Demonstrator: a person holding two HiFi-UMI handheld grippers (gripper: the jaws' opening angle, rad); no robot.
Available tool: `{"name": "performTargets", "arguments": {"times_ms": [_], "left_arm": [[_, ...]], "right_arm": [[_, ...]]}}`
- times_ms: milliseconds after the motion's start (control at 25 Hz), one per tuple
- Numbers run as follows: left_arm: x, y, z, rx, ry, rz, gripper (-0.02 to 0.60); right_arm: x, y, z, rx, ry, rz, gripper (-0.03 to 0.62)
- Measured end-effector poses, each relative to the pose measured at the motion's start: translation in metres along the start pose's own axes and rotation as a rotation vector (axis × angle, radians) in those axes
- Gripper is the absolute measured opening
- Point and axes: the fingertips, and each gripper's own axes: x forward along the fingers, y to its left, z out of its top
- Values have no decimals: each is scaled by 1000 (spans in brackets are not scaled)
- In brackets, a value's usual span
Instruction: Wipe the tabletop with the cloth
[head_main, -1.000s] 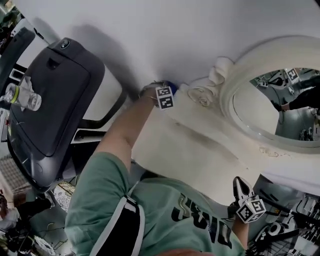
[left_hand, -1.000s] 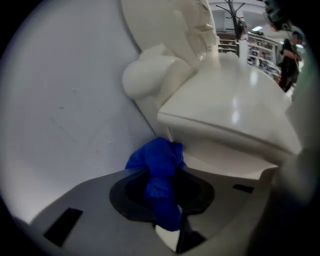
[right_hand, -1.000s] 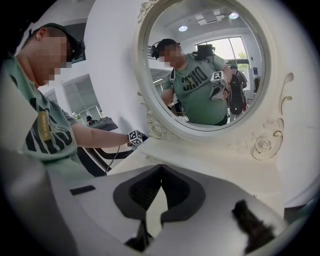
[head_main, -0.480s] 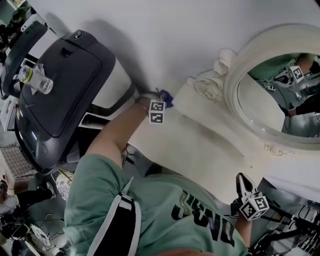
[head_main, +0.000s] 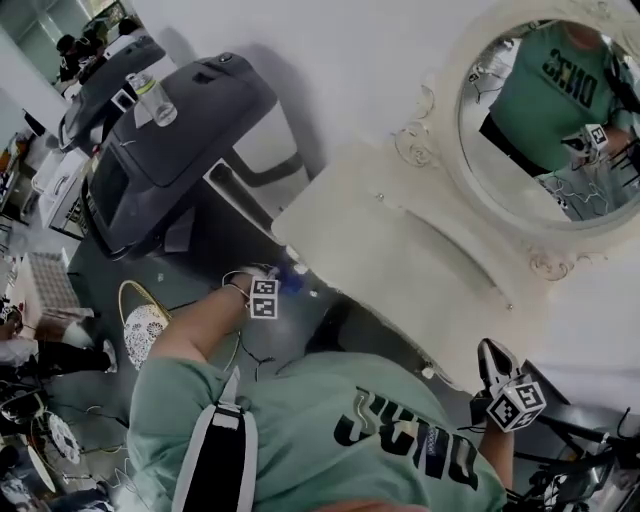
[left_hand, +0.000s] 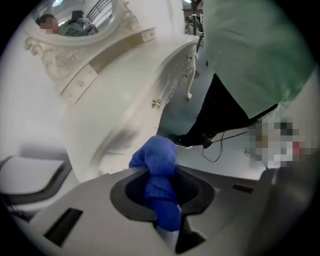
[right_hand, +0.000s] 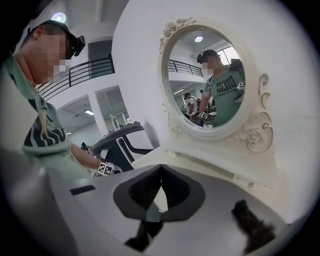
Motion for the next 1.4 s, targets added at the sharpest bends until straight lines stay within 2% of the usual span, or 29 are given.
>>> {"name": "performTargets", "arguments": {"times_ms": [80,160,240,360,440,560,680,760,880,960,1120,1280,1400], "left_arm": [[-8,-25,-6,-108,-7,-2,94],[-21,-10,11,-183,-63,36,94],[-34,37,41,-239,-151,93,94],[-47,135,94,-298,-278,188,95],[-42,198,125,-277,-313,236,95],[-12,267,162,-193,-300,253,95],[19,317,179,-121,-283,245,95],[34,335,185,-82,-276,225,96],[47,340,187,-56,-295,189,97],[48,340,191,-56,-320,191,97],[46,327,191,-31,-292,195,92],[33,274,168,-43,-304,157,91],[18,212,140,-80,-303,136,91]], "right_arm": [[-12,2,-10,20,-8,10,12],[-18,6,-11,22,-10,14,12],[-19,7,-8,20,-16,3,12],[-5,6,5,26,-26,-22,12],[10,7,12,35,-23,-42,12],[29,5,19,59,1,-98,12],[54,6,31,65,33,-142,12],[65,7,36,68,51,-168,12],[72,1,39,91,66,-203,12],[76,-3,40,98,76,-214,12],[92,7,42,83,99,-178,12],[87,19,45,55,71,-134,12],[67,32,35,28,59,-102,12]]}}
